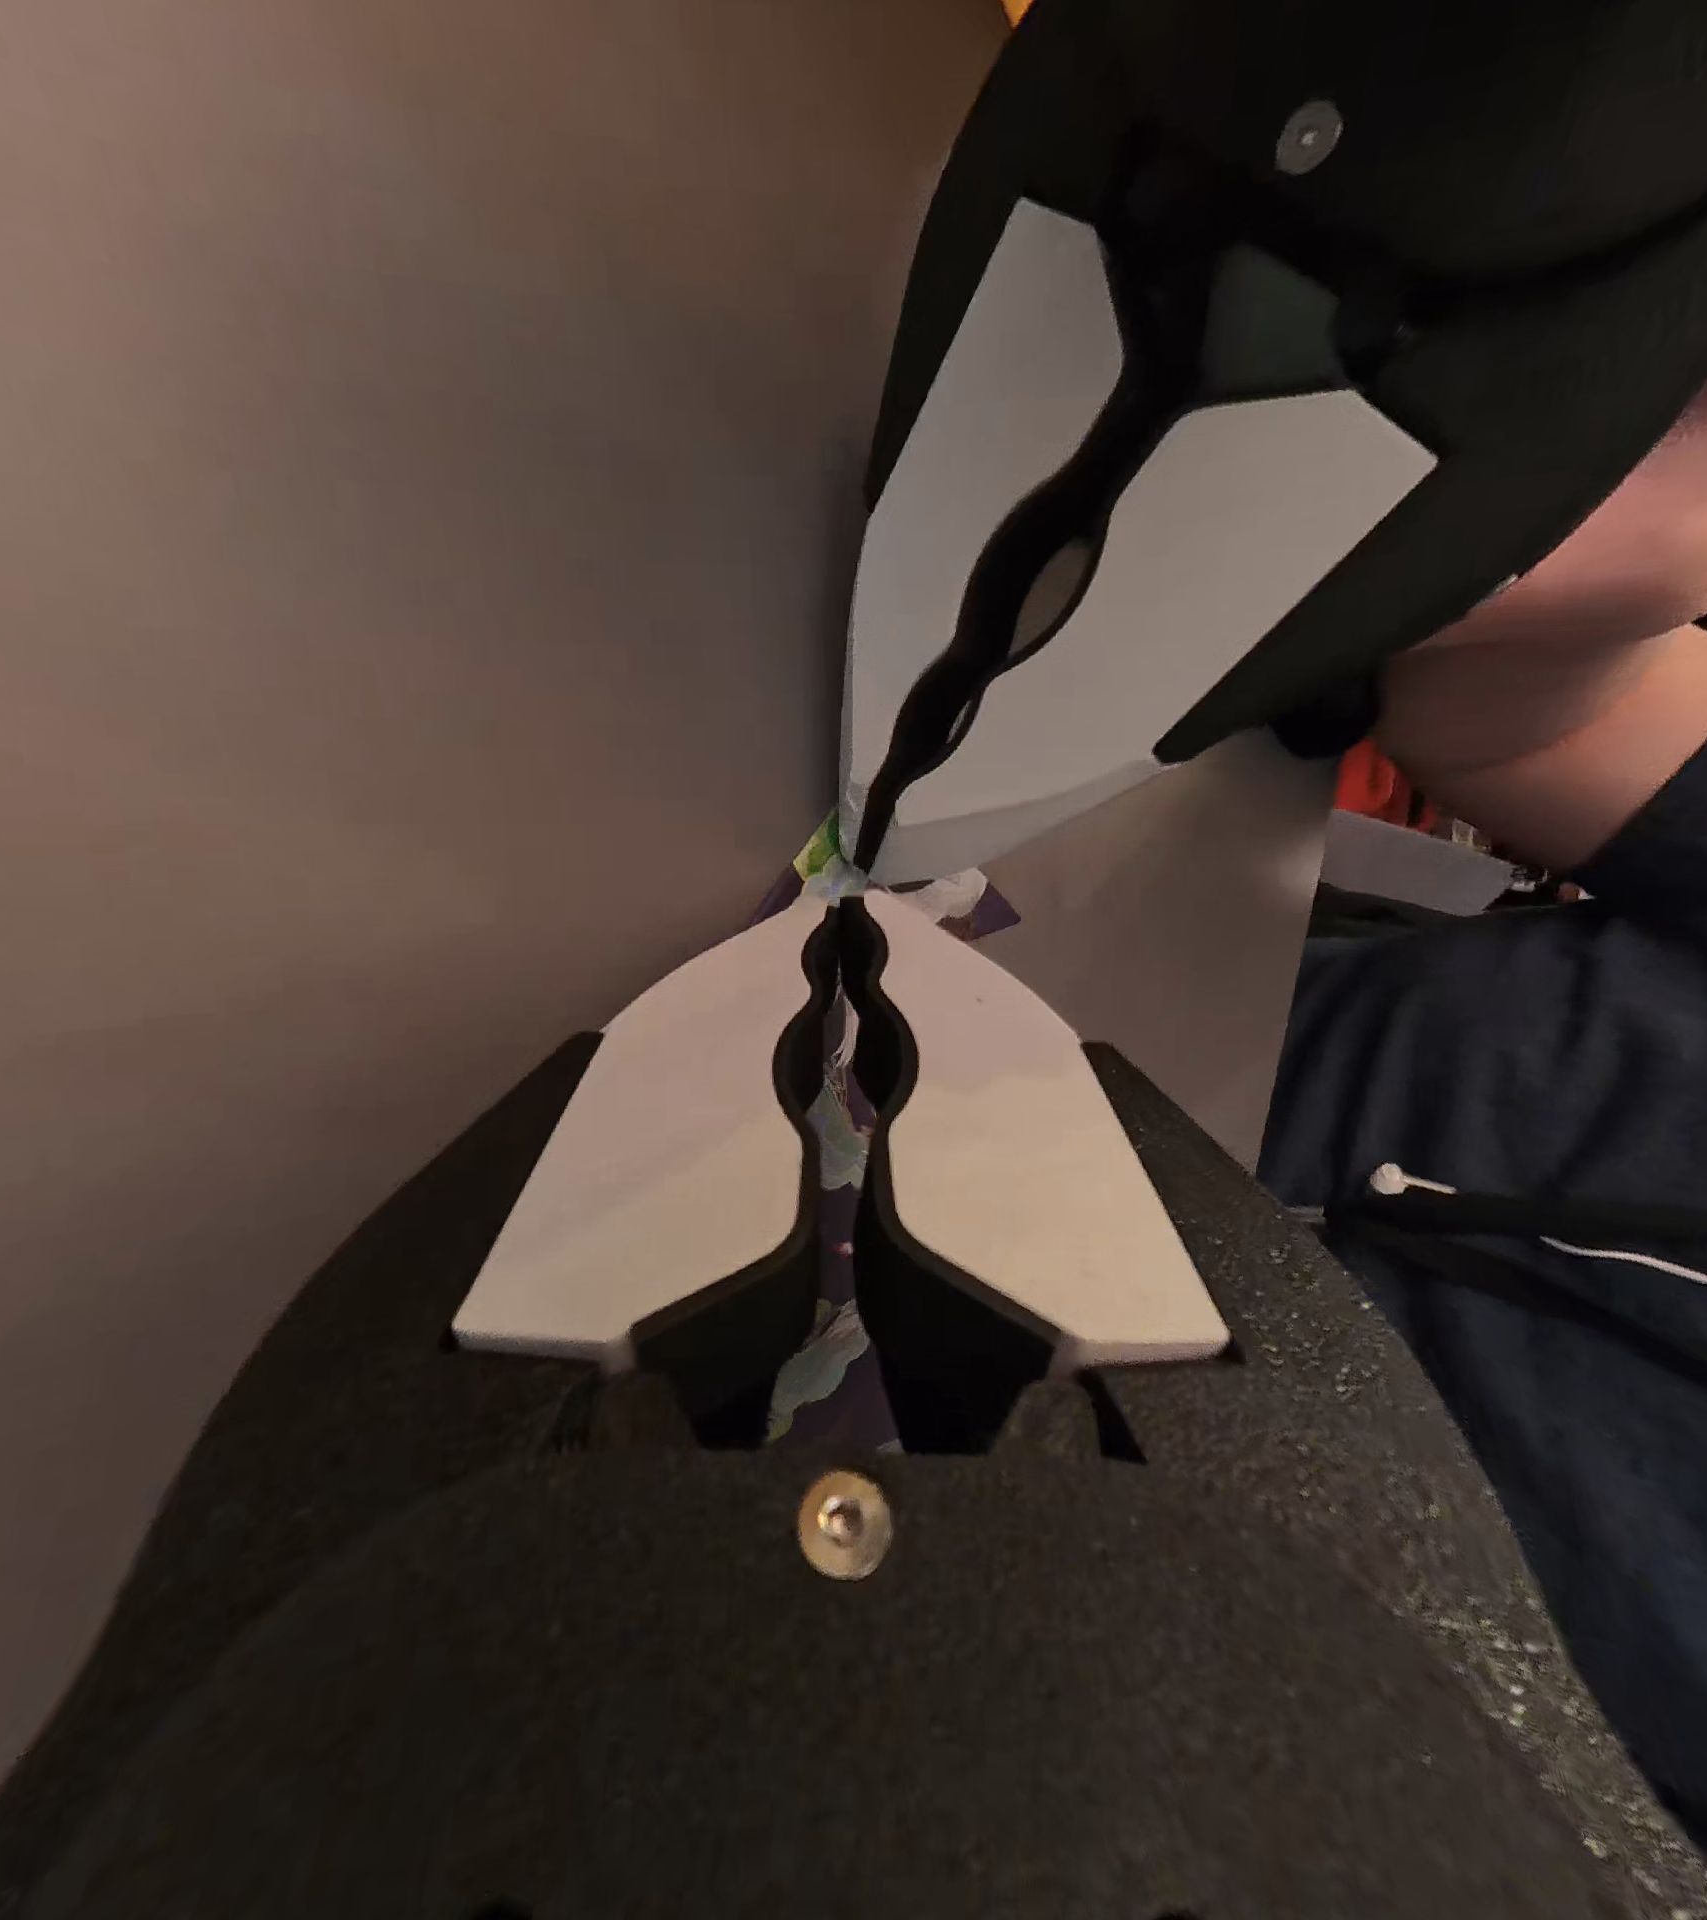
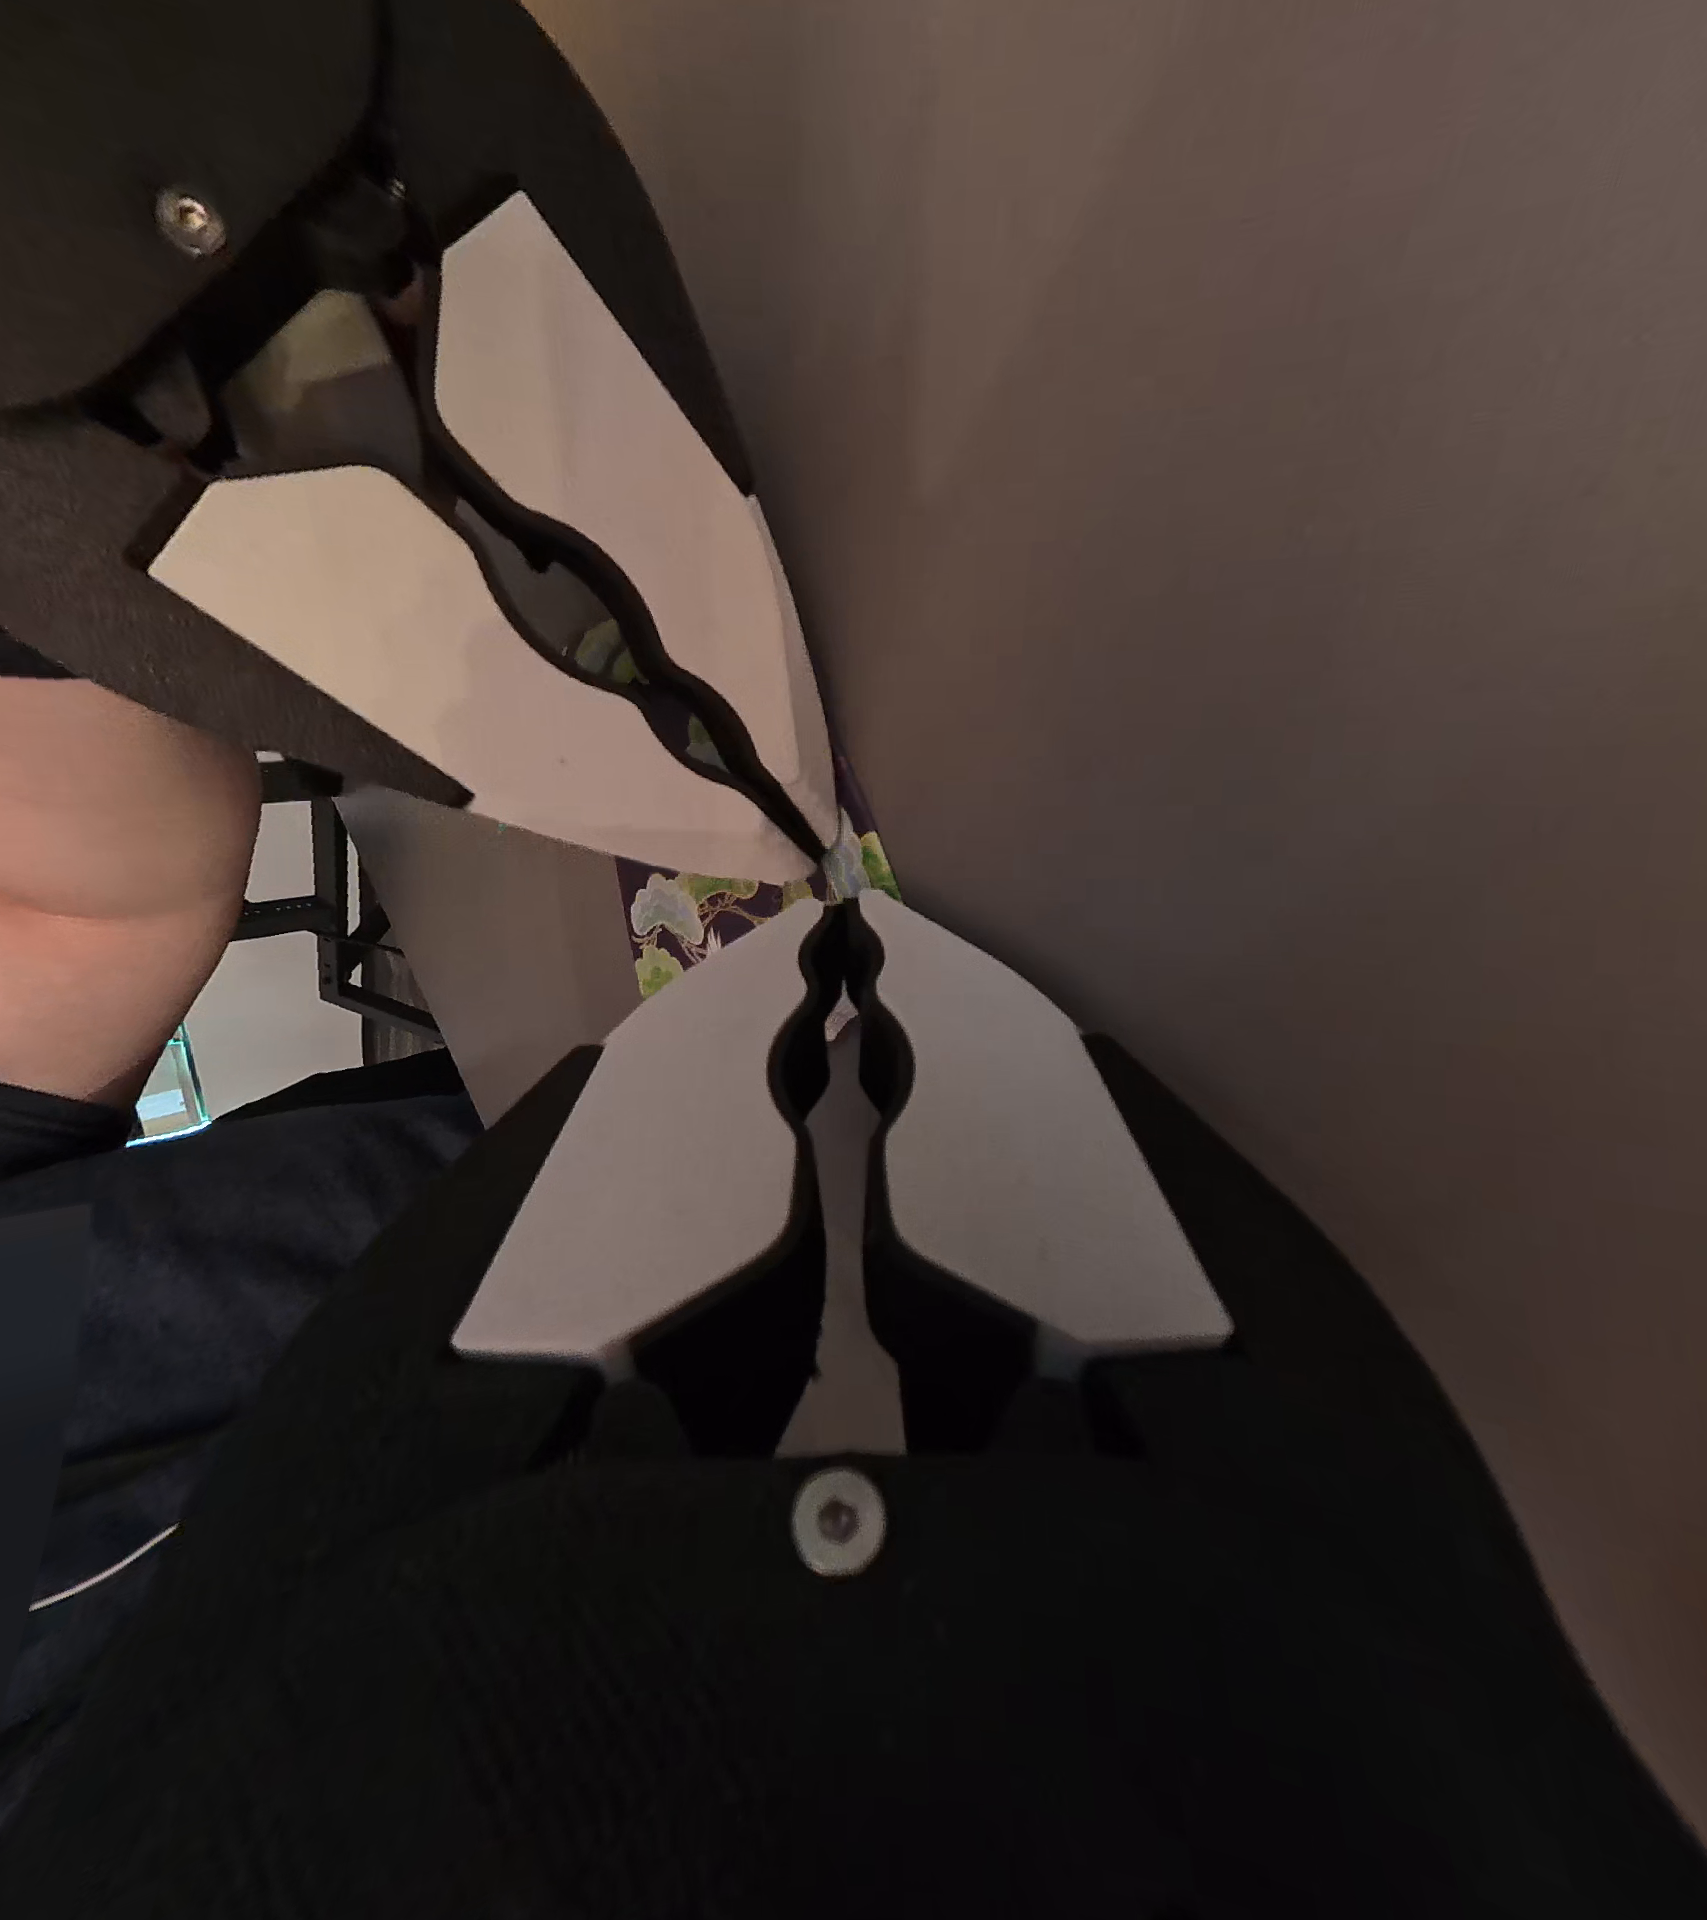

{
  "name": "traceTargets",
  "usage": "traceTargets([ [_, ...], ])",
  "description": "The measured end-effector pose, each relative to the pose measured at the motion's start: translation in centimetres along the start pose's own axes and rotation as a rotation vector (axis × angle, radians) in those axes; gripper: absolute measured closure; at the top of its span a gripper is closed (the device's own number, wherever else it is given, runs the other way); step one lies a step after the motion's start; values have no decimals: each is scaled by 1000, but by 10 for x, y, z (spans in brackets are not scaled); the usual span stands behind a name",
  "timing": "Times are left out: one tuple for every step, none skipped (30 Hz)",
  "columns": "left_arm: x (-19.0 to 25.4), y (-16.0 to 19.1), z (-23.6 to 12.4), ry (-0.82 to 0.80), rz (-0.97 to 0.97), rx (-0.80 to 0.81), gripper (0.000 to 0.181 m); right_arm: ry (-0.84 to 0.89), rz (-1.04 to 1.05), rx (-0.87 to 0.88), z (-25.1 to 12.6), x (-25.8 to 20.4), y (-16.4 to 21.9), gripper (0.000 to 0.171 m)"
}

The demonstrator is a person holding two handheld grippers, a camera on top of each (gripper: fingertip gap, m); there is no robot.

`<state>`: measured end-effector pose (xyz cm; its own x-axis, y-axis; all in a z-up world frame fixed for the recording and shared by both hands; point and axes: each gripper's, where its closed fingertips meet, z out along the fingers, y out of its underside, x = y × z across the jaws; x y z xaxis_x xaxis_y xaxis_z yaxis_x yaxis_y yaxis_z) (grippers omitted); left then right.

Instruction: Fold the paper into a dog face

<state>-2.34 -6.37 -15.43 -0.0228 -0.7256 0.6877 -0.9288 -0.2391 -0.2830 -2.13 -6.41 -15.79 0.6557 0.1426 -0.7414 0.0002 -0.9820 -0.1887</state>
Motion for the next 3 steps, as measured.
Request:
traceTargets([
  [-1, 1, -1, -3, 17, -8, 181, 0, -3, 0, 0, 0, 0, 168],
  [-2, 2, -3, -6, 35, -16, 181, 0, -4, 0, 0, 0, 0, 168],
  [-3, 3, -5, -8, 49, -23, 181, 0, -5, 0, 0, 0, 0, 168],
])
